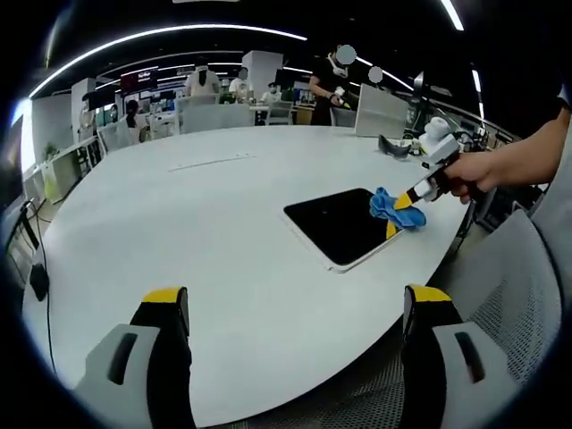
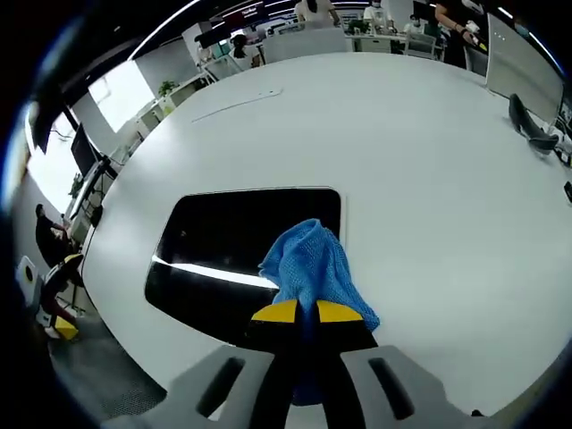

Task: Wipe the mirror surface with the cleaning cloth until all visible marks leave the cleaned area.

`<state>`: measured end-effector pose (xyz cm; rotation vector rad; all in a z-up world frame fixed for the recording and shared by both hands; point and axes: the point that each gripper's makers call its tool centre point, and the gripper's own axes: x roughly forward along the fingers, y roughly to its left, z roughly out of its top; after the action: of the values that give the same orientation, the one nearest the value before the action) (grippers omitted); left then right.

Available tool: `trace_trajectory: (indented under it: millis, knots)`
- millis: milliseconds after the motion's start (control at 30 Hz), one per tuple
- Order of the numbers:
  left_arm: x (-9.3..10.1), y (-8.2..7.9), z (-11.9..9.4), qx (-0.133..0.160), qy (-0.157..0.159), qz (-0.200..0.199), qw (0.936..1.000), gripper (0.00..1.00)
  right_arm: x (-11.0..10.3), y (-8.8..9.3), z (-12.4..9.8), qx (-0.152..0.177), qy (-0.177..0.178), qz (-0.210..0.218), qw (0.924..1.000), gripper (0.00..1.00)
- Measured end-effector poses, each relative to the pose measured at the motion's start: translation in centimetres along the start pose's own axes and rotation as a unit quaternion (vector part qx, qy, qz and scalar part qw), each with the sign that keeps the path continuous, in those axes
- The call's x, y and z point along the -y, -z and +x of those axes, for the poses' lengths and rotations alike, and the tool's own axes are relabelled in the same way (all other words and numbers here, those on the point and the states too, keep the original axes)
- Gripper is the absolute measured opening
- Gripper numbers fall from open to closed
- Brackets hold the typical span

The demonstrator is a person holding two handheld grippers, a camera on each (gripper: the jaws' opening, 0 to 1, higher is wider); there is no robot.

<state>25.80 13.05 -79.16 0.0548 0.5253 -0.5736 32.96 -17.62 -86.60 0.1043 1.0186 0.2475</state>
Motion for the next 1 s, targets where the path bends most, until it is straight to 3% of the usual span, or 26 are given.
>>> trace_trajectory:
  millis: [567,1000]
  knots:
    - [0.5,0.2,0.0,-0.011,0.009,0.009,0.9999,0.99,-0.6,1.8,-0.9,0.004,0.009,0.018,0.9998,0.0]
    - [0.3,0.3,0.0,-0.012,0.005,0.009,0.9999,0.99,-0.7,1.7,-0.9,0.004,0.013,0.023,0.9996,0.0]
